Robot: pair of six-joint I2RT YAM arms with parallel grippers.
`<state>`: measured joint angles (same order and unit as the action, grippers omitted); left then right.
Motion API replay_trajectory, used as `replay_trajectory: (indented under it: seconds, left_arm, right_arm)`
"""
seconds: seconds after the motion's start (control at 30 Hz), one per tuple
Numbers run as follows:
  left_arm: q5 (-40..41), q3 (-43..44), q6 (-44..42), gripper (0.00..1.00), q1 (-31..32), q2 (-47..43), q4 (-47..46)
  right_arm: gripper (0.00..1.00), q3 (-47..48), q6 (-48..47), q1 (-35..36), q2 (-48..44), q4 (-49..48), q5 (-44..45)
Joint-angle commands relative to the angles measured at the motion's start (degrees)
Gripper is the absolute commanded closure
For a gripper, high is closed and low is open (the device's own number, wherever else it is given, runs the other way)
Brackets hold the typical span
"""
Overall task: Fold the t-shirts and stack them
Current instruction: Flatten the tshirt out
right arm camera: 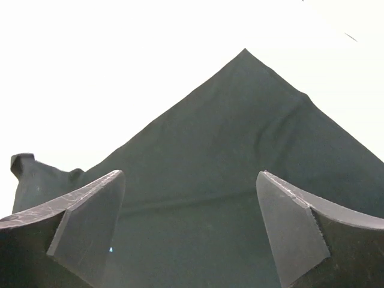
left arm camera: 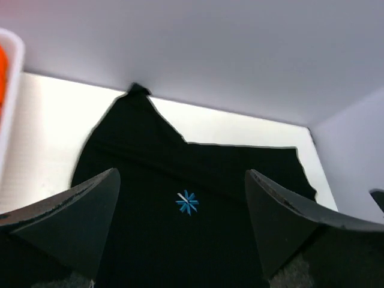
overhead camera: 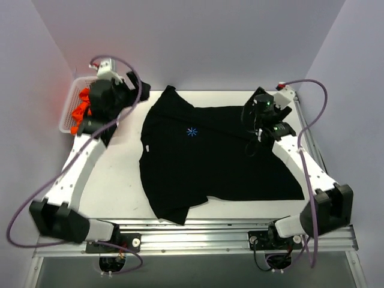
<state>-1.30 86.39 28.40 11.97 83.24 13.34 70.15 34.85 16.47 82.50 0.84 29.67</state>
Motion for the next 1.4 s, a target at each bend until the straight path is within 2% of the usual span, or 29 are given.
replay_trajectory:
  seconds: [0.0,0.03,0.07,0.1,0.13,0.17,0.2,0.23,0.27,0.3,0.33,0.37,0.4,0.47,0.5,0.57,0.6,0.63,0.67,0.7,0.77,0.8,0.87,0.9,0.93,1.0,1.03,1.23,1.37]
  left_arm:
    - [7.4,-27.1,-2.1,0.06,10.1,-13.3,-14.2]
    - [12.2,-33.9,-5.0,0.06,18.4,-17.3,-31.5]
    - [10.9,-40.0,-7.6,0.06,19.8,-21.0,-40.1]
    - [5.7,-45.2,-6.3,0.06,19.0,-20.8,-48.9]
    - [-5.4,-44.8,-3.6,0.06,17.1,-19.6,-49.5]
    - [-10.5,-43.3,-0.2,0.06,14.6,-16.8,-48.6]
    - [-15.5,-40.3,-0.2,0.06,14.9,-15.8,-46.4]
    - [-16.2,-39.6,-0.1,0.06,16.1,-15.5,-44.0]
    - [-10.4,-39.2,-0.3,0.06,21.9,-17.7,-40.3]
    - [-3.3,-38.8,-0.3,0.06,25.7,-19.2,-30.2]
    - [4.0,-38.1,-0.4,0.04,29.8,-20.7,-25.8]
    - [16.1,-38.1,-0.1,0.08,34.1,-23.4,-22.1]
    - [21.8,-38.0,1.3,0.12,42.2,-24.3,-14.6]
    - [33.1,-36.8,8.5,0.19,48.5,-24.9,-5.3]
    - [35.6,-36.3,12.0,0.24,53.6,-24.7,3.9]
    - [42.9,-36.1,21.9,0.30,58.6,-23.9,12.4]
    - [44.5,-36.6,25.9,0.33,61.0,-23.7,19.5]
    - [45.2,-37.3,31.1,0.34,64.5,-23.7,21.8]
    - [45.0,-38.7,33.9,0.35,65.5,-23.2,24.0]
    - [44.8,-39.5,37.0,0.44,66.1,-22.9,28.6]
    - [44.2,-43.7,43.1,0.46,66.9,-21.9,30.4]
    - [43.5,-45.4,44.9,0.44,66.9,-21.5,30.3]
    - [42.1,-48.5,48.1,0.30,66.9,-20.1,28.1]
    - [39.6,-51.5,48.1,0.19,66.9,-19.6,22.9]
    - [38.3,-53.2,46.9,0.17,66.9,-18.9,19.0]
    - [36.5,-57.2,47.4,0.14,66.9,-18.0,11.1]
    - [35.5,-57.8,49.2,0.13,66.9,-16.8,10.2]
    - [34.2,-58.4,52.8,0.13,68.3,-12.9,8.0]
    - [34.2,-55.0,53.4,0.14,70.8,-11.9,10.9]
  right_arm:
    - [0.14,-11.1,1.4,3.6,-6.6,1.5,4.5]
    - [0.14,-13.6,1.3,6.7,-10.0,0.0,5.6]
    - [0.14,-17.2,1.3,8.0,-11.5,-2.6,6.4]
    - [0.14,-18.5,1.0,9.0,-12.4,-3.4,6.8]
    - [0.14,-19.3,1.0,10.4,-13.8,-3.7,7.0]
    - [0.15,-19.6,1.3,10.9,-14.3,-2.4,6.7]
    - [0.15,-19.5,1.6,11.2,-15.0,-1.3,6.5]
    - [0.15,-19.4,2.0,12.6,-15.4,1.9,7.1]
    - [0.15,-19.3,2.4,13.5,-16.2,3.4,7.8]
    - [0.15,-20.0,3.1,14.5,-17.3,4.7,8.4]
    - [0.15,-20.8,3.9,15.4,-20.0,6.1,8.9]
    - [0.15,-21.6,4.3,16.8,-21.5,6.6,9.5]
    - [0.15,-23.2,4.7,17.3,-24.2,7.2,10.0]
    - [0.15,-24.4,4.9,17.6,-26.4,8.6,10.5]
    - [0.15,-24.7,5.0,17.6,-27.6,9.4,11.0]
    - [0.15,-24.2,5.3,17.6,-28.1,12.1,12.2]
    - [0.14,-23.8,5.5,17.6,-27.9,13.0,13.2]
    - [0.14,-23.2,5.8,17.7,-27.8,14.7,13.8]
    - [0.14,-23.1,6.2,17.7,-27.7,15.3,14.4]
    - [0.14,-23.1,6.4,17.6,-27.7,15.7,15.0]
    - [0.14,-23.4,7.0,17.7,-28.0,16.3,15.2]
    - [0.14,-23.7,7.1,17.7,-28.2,16.1,15.0]
    - [0.14,-24.7,7.2,17.7,-28.4,15.4,14.7]
    - [0.14,-25.1,7.3,17.8,-28.3,15.2,14.6]
    - [0.14,-25.4,7.3,17.7,-28.0,14.6,14.5]
    - [0.14,-25.9,7.4,17.7,-26.7,14.4,14.5]
    - [0.14,-25.9,7.4,17.7,-26.3,14.3,14.5]
    - [0.14,-26.0,7.2,17.7,-24.0,13.9,15.2]
    - [0.14,-26.0,7.3,17.7,-23.2,13.7,15.4]
